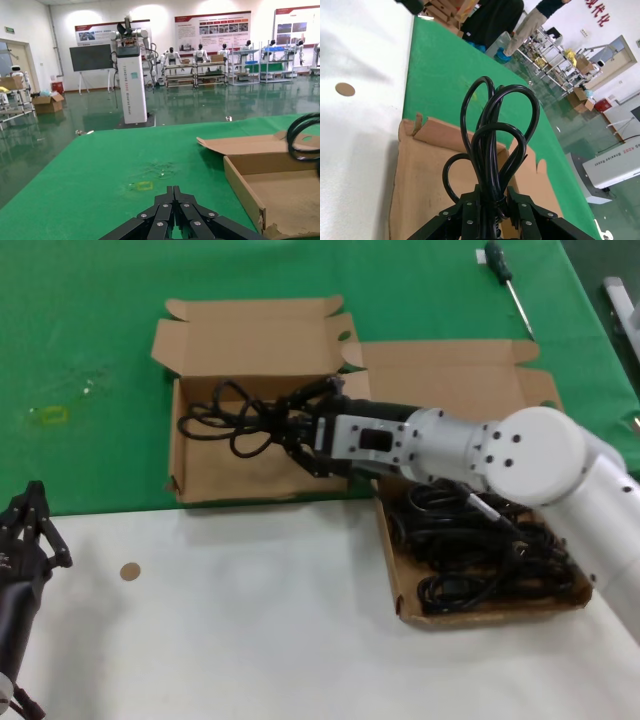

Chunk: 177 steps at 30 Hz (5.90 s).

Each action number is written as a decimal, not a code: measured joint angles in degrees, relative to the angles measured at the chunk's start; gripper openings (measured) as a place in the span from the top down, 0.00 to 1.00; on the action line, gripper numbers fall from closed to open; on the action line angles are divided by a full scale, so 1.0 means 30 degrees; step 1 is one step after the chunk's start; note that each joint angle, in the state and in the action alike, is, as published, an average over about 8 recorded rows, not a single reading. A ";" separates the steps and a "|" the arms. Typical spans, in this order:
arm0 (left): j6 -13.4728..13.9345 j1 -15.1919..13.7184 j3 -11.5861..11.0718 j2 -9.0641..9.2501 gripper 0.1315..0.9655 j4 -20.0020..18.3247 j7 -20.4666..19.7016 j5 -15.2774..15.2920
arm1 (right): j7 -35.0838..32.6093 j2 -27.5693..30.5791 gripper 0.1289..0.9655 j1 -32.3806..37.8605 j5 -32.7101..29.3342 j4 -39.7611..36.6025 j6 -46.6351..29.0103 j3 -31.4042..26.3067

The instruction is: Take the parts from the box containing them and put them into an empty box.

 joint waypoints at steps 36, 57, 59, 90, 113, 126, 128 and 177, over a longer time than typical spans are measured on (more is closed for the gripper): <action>0.0000 0.0000 0.0000 0.0000 0.98 0.0000 0.0000 0.0000 | -0.5481 -0.2776 0.72 0.1874 0.1368 -0.6092 0.2042 -0.0031; 0.0000 0.0000 0.0000 0.0000 0.98 0.0000 0.0000 0.0000 | -0.0900 -0.1051 0.28 0.0398 -0.1297 -0.1241 0.1529 0.0077; 0.0000 0.0000 0.0000 0.0000 0.98 0.0000 0.0000 0.0000 | -0.0310 -0.0831 0.28 0.0125 -0.1675 -0.0498 0.1413 0.0185; 0.0000 0.0000 0.0000 0.0000 0.74 0.0000 0.0001 -0.0002 | 0.1282 -0.0365 0.00 -0.3782 0.0491 0.2664 0.3451 0.2445; 0.0000 0.0000 0.0000 0.0000 0.21 0.0000 0.0005 -0.0004 | 0.2284 -0.0200 0.00 -0.8493 0.4191 0.5363 0.6512 0.5270; 0.0000 0.0000 0.0000 0.0000 0.04 0.0000 0.0004 -0.0005 | 0.2849 -0.0106 0.00 -1.1161 0.6277 0.6884 0.8237 0.6868; 0.0000 0.0000 0.0000 0.0000 0.02 0.0000 0.0004 -0.0005 | 0.2936 -0.0092 0.00 -1.1567 0.6596 0.7117 0.8500 0.7111; 0.0001 0.0000 -0.0001 0.0001 0.00 0.0000 0.0007 -0.0007 | 0.3711 0.0036 0.00 -1.5194 0.9446 0.9195 1.0858 0.9283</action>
